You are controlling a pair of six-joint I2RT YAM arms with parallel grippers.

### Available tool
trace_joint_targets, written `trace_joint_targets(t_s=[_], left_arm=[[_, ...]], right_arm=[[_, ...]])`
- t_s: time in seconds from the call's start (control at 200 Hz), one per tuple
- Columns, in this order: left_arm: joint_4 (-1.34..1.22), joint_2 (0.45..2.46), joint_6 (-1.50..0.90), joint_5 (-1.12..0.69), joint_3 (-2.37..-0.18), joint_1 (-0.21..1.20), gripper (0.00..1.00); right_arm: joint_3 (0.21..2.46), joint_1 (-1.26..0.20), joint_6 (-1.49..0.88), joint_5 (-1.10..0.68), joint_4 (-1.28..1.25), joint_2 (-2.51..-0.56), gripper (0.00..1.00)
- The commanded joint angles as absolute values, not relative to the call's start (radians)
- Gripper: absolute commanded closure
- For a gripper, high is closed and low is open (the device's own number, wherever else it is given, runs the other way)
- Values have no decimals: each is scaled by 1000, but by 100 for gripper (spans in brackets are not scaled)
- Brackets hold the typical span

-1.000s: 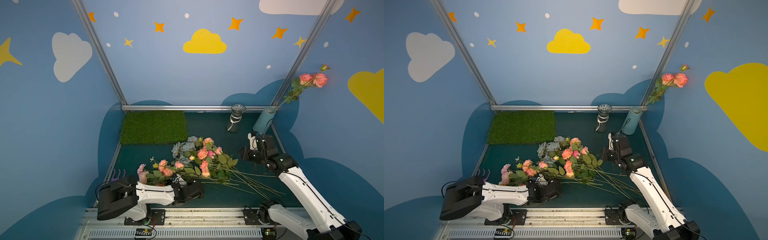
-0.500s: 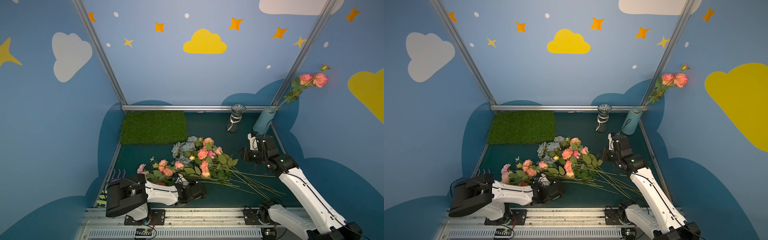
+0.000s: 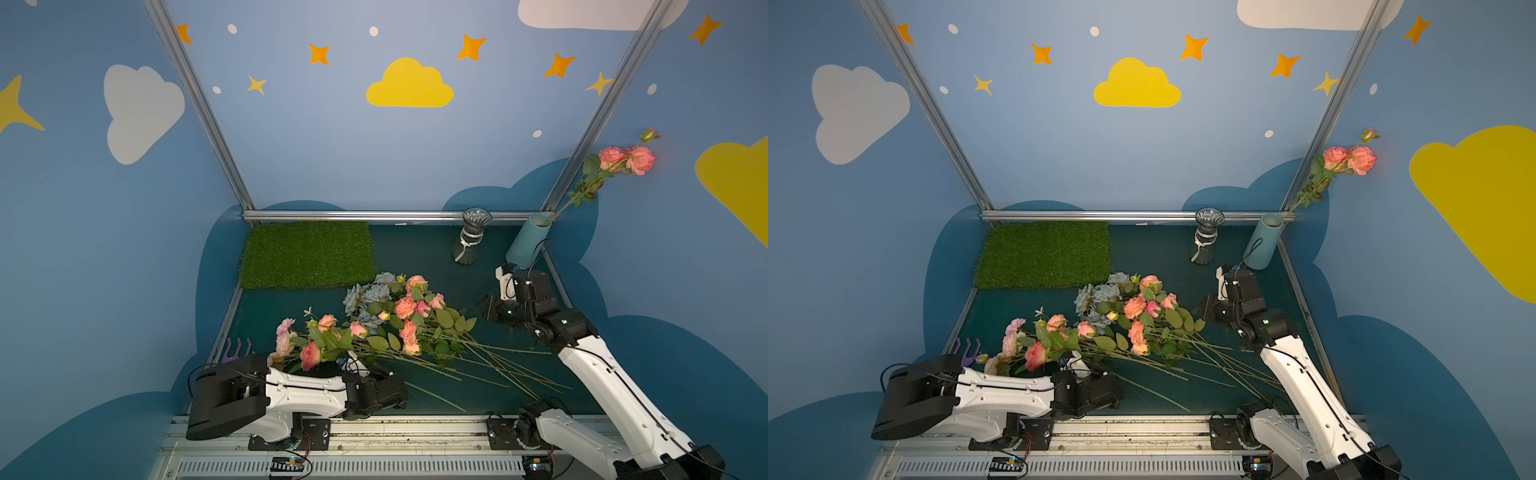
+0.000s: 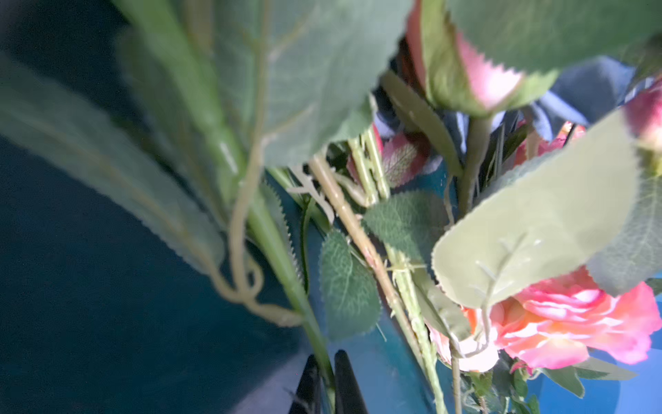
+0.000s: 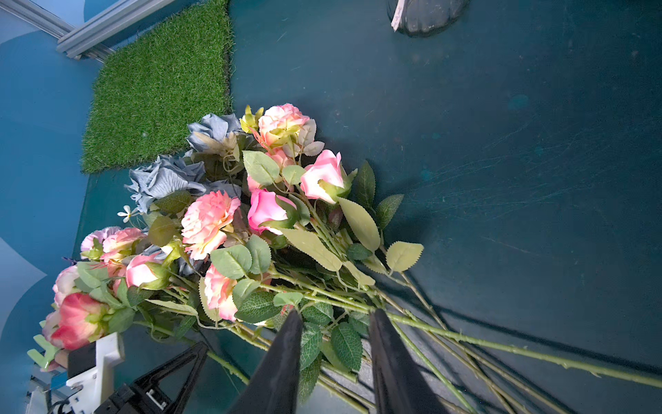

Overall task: Place the pink flowers into the vase
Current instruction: Pick up the flower at the center of the board.

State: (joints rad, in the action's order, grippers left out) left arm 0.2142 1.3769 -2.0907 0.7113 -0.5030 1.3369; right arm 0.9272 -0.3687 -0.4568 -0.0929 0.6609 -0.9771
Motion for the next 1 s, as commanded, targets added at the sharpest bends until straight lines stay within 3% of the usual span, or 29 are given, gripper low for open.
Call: trace_joint_targets(t_s=[0.0,0.205,0.355,0.621,0.811,0.996], left_arm=[[309,1377,-2525,760,-535,1339,92],[255,1393,-2439,797,-564,1332,90],[275,1382,-2350,831,-614,1327,98],[277,1367,-2184,898,-690,1297,98],[259,1330,-1925,978,-776,1263,98],[217,1280,-1513,1007,-898,1214,98]], right_arm=[[916,-367,-461,-104,649,-966,66],[913,-365,-461,-106,647,-966,66],[910,-363,-462,-108,645,-966,66],[912,-359,-459,-123,644,-962,66],[913,-362,-434,-195,621,-960,65],[911,-363,-428,-220,602,-971,65]])
